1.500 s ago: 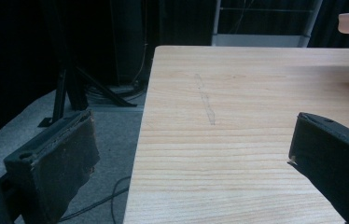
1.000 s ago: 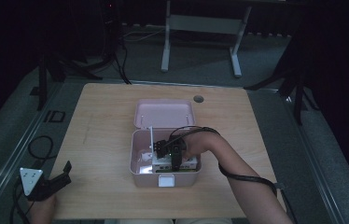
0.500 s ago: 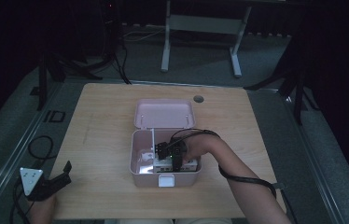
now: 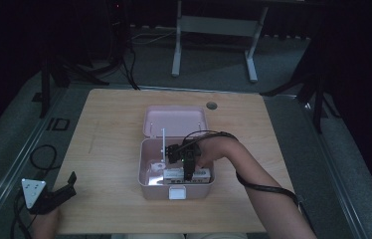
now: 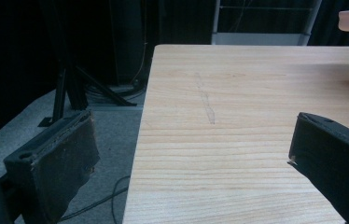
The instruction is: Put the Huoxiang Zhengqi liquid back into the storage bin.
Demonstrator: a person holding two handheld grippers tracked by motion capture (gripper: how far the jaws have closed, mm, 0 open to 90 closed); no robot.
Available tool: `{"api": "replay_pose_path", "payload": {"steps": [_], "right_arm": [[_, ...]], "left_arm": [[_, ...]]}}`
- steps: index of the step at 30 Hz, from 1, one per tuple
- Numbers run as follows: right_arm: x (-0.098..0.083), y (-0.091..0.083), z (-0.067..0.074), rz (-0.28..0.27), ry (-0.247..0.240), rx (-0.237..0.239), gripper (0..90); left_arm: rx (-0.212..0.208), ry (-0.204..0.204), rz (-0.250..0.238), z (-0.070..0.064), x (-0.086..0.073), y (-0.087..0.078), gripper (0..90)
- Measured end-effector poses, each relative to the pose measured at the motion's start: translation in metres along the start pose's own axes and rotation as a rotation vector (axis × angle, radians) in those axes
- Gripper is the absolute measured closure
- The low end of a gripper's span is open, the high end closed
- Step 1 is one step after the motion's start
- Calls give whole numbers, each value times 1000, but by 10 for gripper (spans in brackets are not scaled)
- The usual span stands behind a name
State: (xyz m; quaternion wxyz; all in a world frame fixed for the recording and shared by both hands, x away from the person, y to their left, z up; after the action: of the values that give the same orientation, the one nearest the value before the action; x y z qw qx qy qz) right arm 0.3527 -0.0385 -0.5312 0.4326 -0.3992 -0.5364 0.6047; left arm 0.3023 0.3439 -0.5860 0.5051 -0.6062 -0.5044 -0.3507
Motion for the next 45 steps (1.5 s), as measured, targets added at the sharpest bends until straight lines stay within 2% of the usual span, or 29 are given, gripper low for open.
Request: {"api": "replay_pose_path", "payload": {"steps": [9, 20, 24, 31, 33, 38, 39, 45], "right_arm": [[-6, -35, 1, -48, 25, -45, 505], [-36, -65, 0, -104, 78, -97, 491], [-50, -70, -2, -123, 103, -126, 446], [-81, -69, -6, -155, 155, -171, 341], [-91, -67, -7, -169, 179, -172, 316], [-112, -59, -10, -227, 240, -182, 212], [-117, -56, -10, -229, 240, -188, 190], [-137, -40, -16, -277, 282, -234, 134]], "left_arm": [[-2, 0, 2, 0, 0, 0, 16], [0, 2, 4, 0, 0, 0, 15], [-1, 0, 3, 0, 0, 0, 15], [-1, 0, 3, 0, 0, 0, 15], [-1, 1, 4, 0, 0, 0, 15], [1, 4, 5, 0, -1, 0, 15], [1, 4, 6, 0, -1, 0, 15], [0, 4, 5, 0, -1, 0, 15]]}}
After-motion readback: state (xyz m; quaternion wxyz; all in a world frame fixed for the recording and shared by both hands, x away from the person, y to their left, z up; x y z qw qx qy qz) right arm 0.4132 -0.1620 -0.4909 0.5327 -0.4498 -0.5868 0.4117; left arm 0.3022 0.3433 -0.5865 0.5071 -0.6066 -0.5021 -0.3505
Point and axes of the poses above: each handheld gripper's, and its own axes: y roughly forward along the jaws, x roughly out of its top, z roughly to its left, the point moved 10 cm from there along y, roughly forward along the jaws, and after that the axes turned 14 degrees about -y, right-handed, at the moved point
